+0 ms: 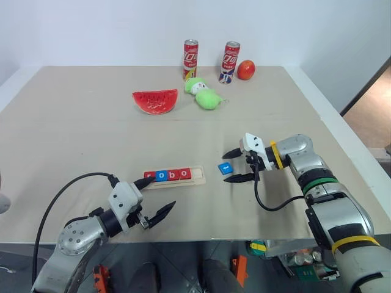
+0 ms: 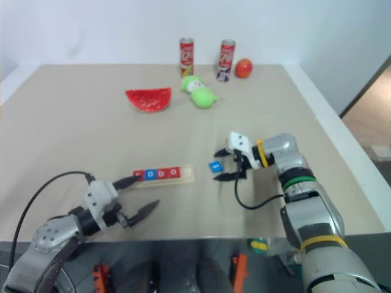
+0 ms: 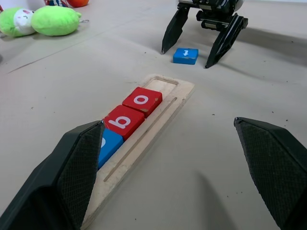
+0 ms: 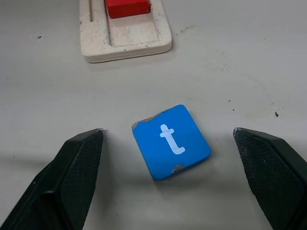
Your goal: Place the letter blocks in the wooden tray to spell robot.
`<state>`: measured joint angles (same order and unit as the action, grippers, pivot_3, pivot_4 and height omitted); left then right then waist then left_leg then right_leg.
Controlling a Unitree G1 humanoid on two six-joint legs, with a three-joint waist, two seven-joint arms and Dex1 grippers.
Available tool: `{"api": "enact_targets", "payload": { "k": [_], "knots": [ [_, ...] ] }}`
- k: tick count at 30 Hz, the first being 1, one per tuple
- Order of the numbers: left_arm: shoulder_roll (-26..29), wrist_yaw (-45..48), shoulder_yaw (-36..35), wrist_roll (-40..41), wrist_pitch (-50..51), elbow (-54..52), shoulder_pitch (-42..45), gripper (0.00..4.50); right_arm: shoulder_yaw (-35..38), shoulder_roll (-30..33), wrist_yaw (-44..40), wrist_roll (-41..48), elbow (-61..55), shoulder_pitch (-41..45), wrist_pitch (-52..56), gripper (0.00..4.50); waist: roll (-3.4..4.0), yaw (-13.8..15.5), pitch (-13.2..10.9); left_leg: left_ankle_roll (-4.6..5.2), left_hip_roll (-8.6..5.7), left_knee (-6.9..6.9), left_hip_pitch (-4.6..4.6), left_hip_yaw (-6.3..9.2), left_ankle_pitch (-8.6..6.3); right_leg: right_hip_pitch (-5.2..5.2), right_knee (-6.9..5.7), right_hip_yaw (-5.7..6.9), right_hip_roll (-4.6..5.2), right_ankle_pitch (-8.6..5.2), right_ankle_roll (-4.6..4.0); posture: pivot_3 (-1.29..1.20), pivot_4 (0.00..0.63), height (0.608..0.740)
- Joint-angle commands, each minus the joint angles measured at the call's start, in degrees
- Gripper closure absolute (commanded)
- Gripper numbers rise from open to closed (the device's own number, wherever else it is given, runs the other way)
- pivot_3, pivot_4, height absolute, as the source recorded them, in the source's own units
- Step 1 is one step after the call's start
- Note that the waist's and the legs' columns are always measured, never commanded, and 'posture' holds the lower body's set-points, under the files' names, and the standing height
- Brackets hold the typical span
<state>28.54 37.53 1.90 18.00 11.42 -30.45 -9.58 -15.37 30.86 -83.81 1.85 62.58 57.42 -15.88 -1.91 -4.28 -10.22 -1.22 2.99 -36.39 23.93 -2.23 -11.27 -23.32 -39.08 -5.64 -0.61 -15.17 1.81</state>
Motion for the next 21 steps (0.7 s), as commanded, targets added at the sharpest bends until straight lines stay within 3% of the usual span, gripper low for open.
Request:
{"api": "enact_targets", "payload": {
  "k": [1,12,21],
  "knots": [
    [0.7,0.8,-0.5,1.2,0.3,-1.8,0.8,0.00,2.2,1.6,-2.1,1.4,-6.7,-3.7,3.1,0.26,0.00,0.0,0.0,0.00,0.00,0.00,-0.01,-0.01,0.00,0.01,0.00,-0.01,0.00,0.00,0.00,0.00,0.150,0.740],
    [1.2,2.3,0.1,1.1,0.4,-0.6,1.8,0.00,3.4,5.1,-4.0,4.0,-22.2,-12.3,12.1,0.26,0.00,0.1,0.0,-0.01,0.00,-0.03,-0.05,0.03,0.00,0.08,-0.01,0.02,0.00,0.01,0.02,0.00,0.150,0.740],
    [1.3,2.0,0.1,0.9,0.4,-0.3,2.1,0.00,4.3,3.8,1.9,4.3,-27.5,-14.8,21.5,0.26,0.00,0.1,0.0,-0.01,-0.01,-0.04,-0.06,0.03,0.00,0.09,-0.01,0.01,0.00,0.00,0.04,0.00,0.150,0.740]
  ]
}}
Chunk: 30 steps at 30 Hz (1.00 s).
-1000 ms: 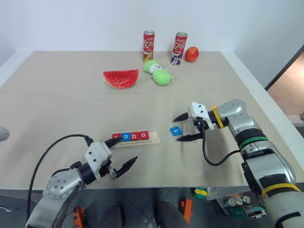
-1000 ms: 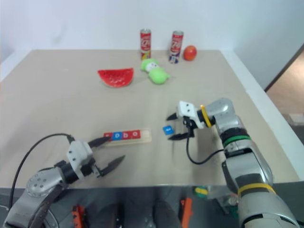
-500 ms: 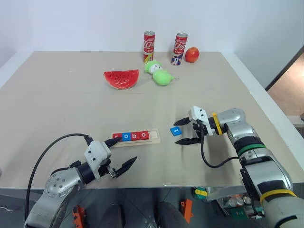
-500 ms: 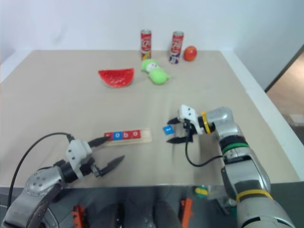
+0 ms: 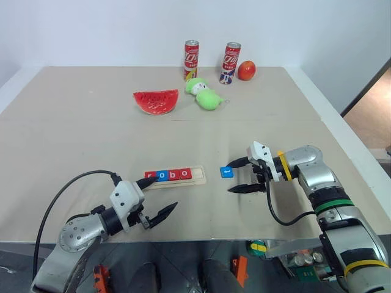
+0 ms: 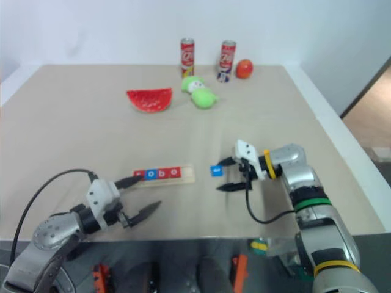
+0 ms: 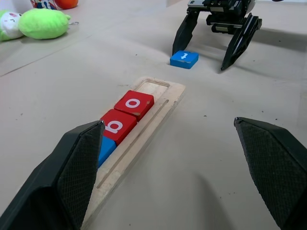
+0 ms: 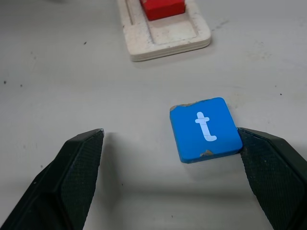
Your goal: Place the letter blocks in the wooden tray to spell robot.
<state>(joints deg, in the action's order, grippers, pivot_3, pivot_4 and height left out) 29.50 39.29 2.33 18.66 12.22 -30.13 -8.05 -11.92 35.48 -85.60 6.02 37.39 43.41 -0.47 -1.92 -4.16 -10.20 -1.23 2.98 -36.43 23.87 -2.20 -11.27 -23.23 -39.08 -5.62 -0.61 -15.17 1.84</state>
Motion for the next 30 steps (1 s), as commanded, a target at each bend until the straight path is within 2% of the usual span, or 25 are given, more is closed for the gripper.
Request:
{"api": "enact_targets", "payload": {
  "k": [1,6,7,8,13,15,22,27,30],
  "knots": [
    [0.3,0.2,-0.3,0.1,-0.4,-0.6,0.6,0.00,0.8,-0.9,4.4,-0.1,-2.3,-0.8,7.2,0.26,0.00,0.0,0.0,0.00,0.00,0.00,0.00,-0.01,0.00,0.00,0.00,-0.01,0.00,0.00,0.00,0.00,0.150,0.740],
    [0.3,0.0,-0.4,0.0,-0.4,-0.8,0.2,0.00,1.8,-1.3,7.5,0.3,-4.2,-2.1,9.3,0.26,-0.02,-0.1,0.0,0.01,0.05,-0.03,-0.13,-0.07,0.04,0.05,0.00,-0.08,-0.04,0.02,0.21,0.00,0.150,0.740],
    [0.3,0.0,-0.5,-0.1,-0.5,-0.8,0.1,0.00,1.9,-1.4,8.2,0.5,-5.5,-2.8,9.6,0.73,-0.03,-0.1,0.0,0.05,0.05,-0.03,-0.21,-0.12,0.10,0.10,0.00,-0.10,-0.04,0.05,0.28,0.00,0.150,0.740],
    [0.4,-0.1,-0.5,-0.1,-0.5,-0.8,0.0,0.00,2.2,-1.6,8.6,0.8,-6.5,-3.3,9.8,0.90,-0.02,-0.1,0.0,0.07,0.05,-0.03,-0.22,-0.13,0.12,0.12,0.00,-0.11,-0.04,0.06,0.29,0.00,0.150,0.740],
    [0.3,-0.1,-0.4,-0.2,-0.5,-0.6,0.4,0.00,2.9,-2.4,10.8,1.0,-6.5,-3.0,8.8,2.73,-0.04,-0.1,0.0,0.06,0.03,0.00,-0.28,-0.25,0.31,0.11,0.00,-0.25,-0.03,0.09,0.22,0.00,0.150,0.740],
    [0.4,0.0,-0.4,-0.2,-0.6,-0.5,0.4,0.00,2.9,-2.4,11.4,0.9,-6.5,-2.8,8.8,3.28,-0.04,-0.1,0.0,0.06,0.03,0.03,-0.28,-0.27,0.31,0.10,0.00,-0.26,-0.04,0.18,0.40,0.00,0.150,0.740],
    [0.6,0.0,-0.5,-0.4,-0.7,-0.6,0.1,0.00,3.9,-1.8,15.7,1.1,-13.7,-5.1,13.8,3.31,-0.04,-0.1,0.0,0.06,0.07,0.07,-0.27,-0.25,0.31,0.06,0.00,-0.26,-0.09,0.19,0.39,0.00,0.150,0.740],
    [0.6,-0.4,-0.6,-0.5,-0.6,-1.4,-1.1,0.00,5.6,-2.4,29.5,-0.7,-36.8,-13.2,31.9,3.31,-0.04,-0.1,0.0,0.05,0.07,0.07,-0.13,-0.22,0.31,-0.10,0.00,-0.32,-0.08,0.18,0.42,0.00,0.150,0.740],
    [0.3,-0.9,-0.4,-0.6,-0.4,-1.8,-1.5,0.00,6.4,-8.7,43.9,-4.4,-55.3,-20.5,48.7,3.31,-0.07,0.0,0.1,0.01,0.06,0.10,0.02,-0.17,0.28,-0.24,0.01,-0.29,-0.08,0.12,0.44,0.00,0.150,0.740]
  ]
}}
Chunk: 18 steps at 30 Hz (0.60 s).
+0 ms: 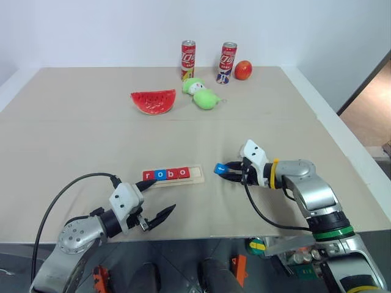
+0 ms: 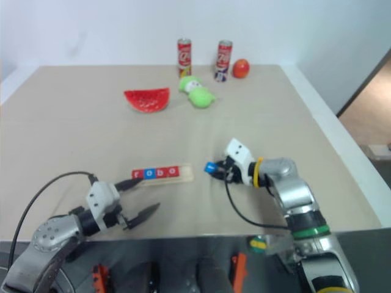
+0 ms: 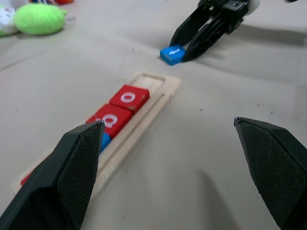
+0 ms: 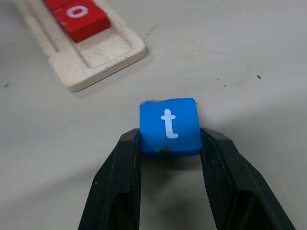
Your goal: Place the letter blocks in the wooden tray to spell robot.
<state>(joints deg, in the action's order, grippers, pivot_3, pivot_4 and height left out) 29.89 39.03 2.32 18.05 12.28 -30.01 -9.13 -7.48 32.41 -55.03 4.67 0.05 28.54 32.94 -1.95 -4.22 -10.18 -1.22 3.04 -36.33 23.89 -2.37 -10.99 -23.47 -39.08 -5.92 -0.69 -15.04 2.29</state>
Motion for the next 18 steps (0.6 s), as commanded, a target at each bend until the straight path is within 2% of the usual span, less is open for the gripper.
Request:
{"api": "enact_targets", "payload": {
  "k": [1,4,8,13,14,18],
  "knots": [
    [-0.2,-0.7,-0.4,0.0,-0.3,-2.0,-0.4,0.00,1.9,-7.9,17.3,-4.2,-21.9,-7.1,19.3,3.31,-0.03,0.1,0.0,-0.04,0.03,0.00,0.09,0.11,-0.01,-0.03,0.01,0.13,-0.01,-0.05,-0.03,0.00,0.150,0.740],
    [-0.3,-0.9,-0.2,0.1,-0.2,-2.0,-0.3,0.00,2.3,-14.3,25.9,-6.2,-27.8,-8.6,27.7,3.31,-0.02,-0.1,0.0,-0.06,0.07,0.02,0.19,0.17,-0.01,-0.16,-0.01,0.13,-0.05,-0.04,-0.07,0.00,0.150,0.740],
    [-0.2,-0.6,0.0,0.3,-0.1,-1.7,0.0,0.00,3.7,-19.4,32.6,-6.4,-29.8,-9.3,32.1,3.31,-0.06,-0.1,0.1,-0.18,0.03,0.00,0.33,0.13,0.08,-0.31,-0.01,0.10,0.02,0.07,-0.05,0.00,0.150,0.740],
    [-0.1,-0.4,0.0,0.4,-0.1,-1.3,0.3,0.00,5.7,-22.8,36.3,-4.6,-31.5,-9.7,34.6,3.31,-0.09,-0.1,0.1,-0.18,-0.05,-0.03,0.38,0.12,0.08,-0.31,0.04,0.04,0.09,-0.03,-0.16,0.00,0.150,0.740],
    [-0.1,-0.3,0.0,0.4,-0.1,-1.3,0.4,0.00,6.2,-23.2,36.6,-4.1,-32.1,-9.7,35.2,2.30,-0.09,-0.1,0.1,-0.18,-0.05,-0.03,0.38,0.12,0.08,-0.31,0.04,0.05,0.09,-0.03,-0.12,0.00,0.150,0.740],
    [-0.2,-0.1,0.1,0.4,-0.1,-0.9,0.6,0.00,7.6,-21.3,35.9,-2.0,-33.1,-8.1,36.0,0.90,-0.08,-0.1,0.1,-0.18,-0.04,0.00,0.46,0.12,0.08,-0.37,0.04,0.13,0.06,0.04,0.03,0.00,0.150,0.740]
  ]
}}
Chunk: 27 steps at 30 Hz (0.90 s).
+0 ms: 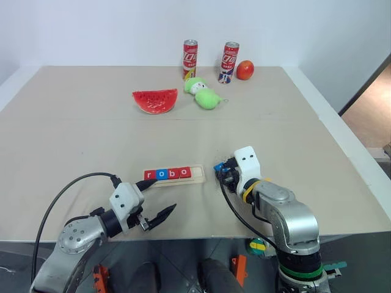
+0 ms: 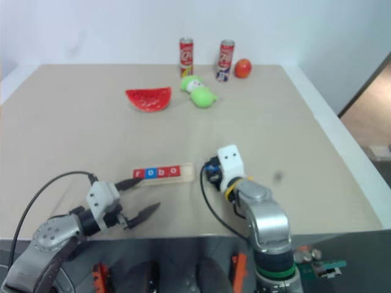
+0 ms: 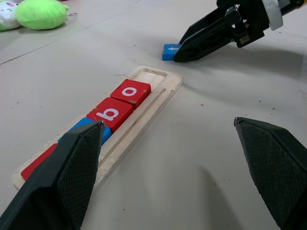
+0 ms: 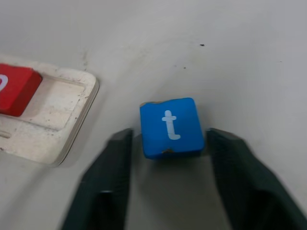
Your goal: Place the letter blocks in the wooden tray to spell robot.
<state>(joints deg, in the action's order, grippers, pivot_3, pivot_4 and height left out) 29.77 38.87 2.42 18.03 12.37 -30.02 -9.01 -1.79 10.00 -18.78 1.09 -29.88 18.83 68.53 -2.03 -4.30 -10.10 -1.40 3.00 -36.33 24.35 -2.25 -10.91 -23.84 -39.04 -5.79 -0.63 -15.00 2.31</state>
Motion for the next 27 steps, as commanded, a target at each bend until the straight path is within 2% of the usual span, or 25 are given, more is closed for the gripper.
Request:
{"api": "enact_targets", "payload": {
  "k": [1,3,6,8,10,12,16,19,21,24,27],
  "knots": [
    [-0.1,0.1,0.0,0.4,-0.2,-0.8,0.5,0.00,2.5,1.6,-0.4,2.3,-3.3,2.3,1.1,0.55,0.00,0.0,0.0,0.00,0.00,0.01,0.01,0.00,0.00,-0.02,0.00,0.00,-0.01,0.00,0.00,0.00,0.150,0.740],
    [-0.2,0.3,0.2,0.3,-0.4,-0.6,0.7,0.00,3.6,3.0,-1.5,4.2,-4.2,4.2,3.7,0.07,0.01,0.0,0.0,0.00,0.02,0.02,0.02,0.00,0.00,-0.03,0.00,0.00,-0.03,0.00,-0.01,0.00,0.150,0.740],
    [-0.3,0.3,0.2,0.3,-0.6,-0.3,0.8,0.00,5.0,8.0,-7.5,9.1,-1.7,8.2,3.4,0.07,0.01,0.0,0.0,0.00,0.04,0.02,0.03,-0.01,0.00,-0.04,-0.01,0.00,-0.06,0.01,-0.02,0.00,0.150,0.740],
    [-0.5,0.3,0.3,0.3,-0.6,0.1,1.2,0.00,4.8,13.1,-15.6,12.7,4.8,11.0,-3.4,0.07,0.01,0.0,0.0,0.01,0.03,0.01,0.03,-0.05,0.00,-0.04,0.00,0.00,-0.05,0.01,-0.02,0.00,0.150,0.740],
    [-0.4,0.9,0.5,0.2,-1.1,0.6,1.9,0.00,1.4,19.7,-27.9,13.5,14.2,13.3,-17.6,0.07,0.00,-0.1,0.0,0.02,0.01,0.01,0.02,-0.07,0.00,0.00,0.02,0.02,-0.05,0.01,-0.01,0.00,0.150,0.740],
    [-0.2,1.4,0.8,0.1,-1.5,1.1,2.4,0.00,-1.9,23.9,-37.2,13.2,22.7,15.5,-28.8,0.07,-0.02,-0.1,0.0,0.06,-0.01,0.01,0.00,-0.09,0.00,0.04,0.06,0.05,-0.03,0.00,-0.02,0.00,0.150,0.740],
    [-0.1,2.0,0.9,-0.3,-1.9,1.6,2.7,0.00,-7.5,26.1,-46.8,9.0,40.8,21.8,-46.0,0.07,0.00,-0.1,0.0,0.10,0.00,0.01,-0.03,-0.08,-0.03,0.07,0.06,0.05,-0.06,-0.02,-0.02,0.00,0.150,0.740],
    [-0.1,1.5,0.7,-0.4,-1.9,1.3,2.2,0.00,-9.3,25.2,-46.2,6.6,47.5,24.9,-49.0,0.07,0.02,-0.2,-0.1,0.11,0.02,0.04,-0.02,-0.08,-0.04,0.04,0.05,0.03,-0.08,-0.02,-0.03,0.00,0.150,0.740],
    [-0.3,0.7,0.4,-0.5,-1.8,0.7,1.4,0.00,-7.8,23.3,-41.4,7.3,45.6,24.8,-43.3,0.07,0.02,-0.1,-0.1,0.11,0.02,0.05,0.00,-0.04,-0.04,0.03,0.04,0.04,-0.08,-0.02,-0.03,0.00,0.150,0.740],
    [-0.5,-0.6,-0.2,-0.4,-1.4,-0.2,0.1,0.00,-4.2,20.3,-30.5,7.7,33.3,20.4,-30.9,0.07,0.02,-0.1,0.0,0.11,0.04,0.07,0.06,-0.04,-0.05,-0.04,0.01,0.00,-0.07,-0.02,-0.04,0.00,0.150,0.740],
    [-0.3,-1.2,-0.6,0.0,-1.3,-0.8,-0.7,0.00,-2.4,18.8,-23.6,7.8,21.9,16.1,-21.2,0.07,0.03,0.2,0.0,0.10,0.00,0.06,0.21,0.05,-0.05,-0.13,-0.02,0.08,-0.02,-0.03,-0.03,0.00,0.150,0.740]
  ]
}}
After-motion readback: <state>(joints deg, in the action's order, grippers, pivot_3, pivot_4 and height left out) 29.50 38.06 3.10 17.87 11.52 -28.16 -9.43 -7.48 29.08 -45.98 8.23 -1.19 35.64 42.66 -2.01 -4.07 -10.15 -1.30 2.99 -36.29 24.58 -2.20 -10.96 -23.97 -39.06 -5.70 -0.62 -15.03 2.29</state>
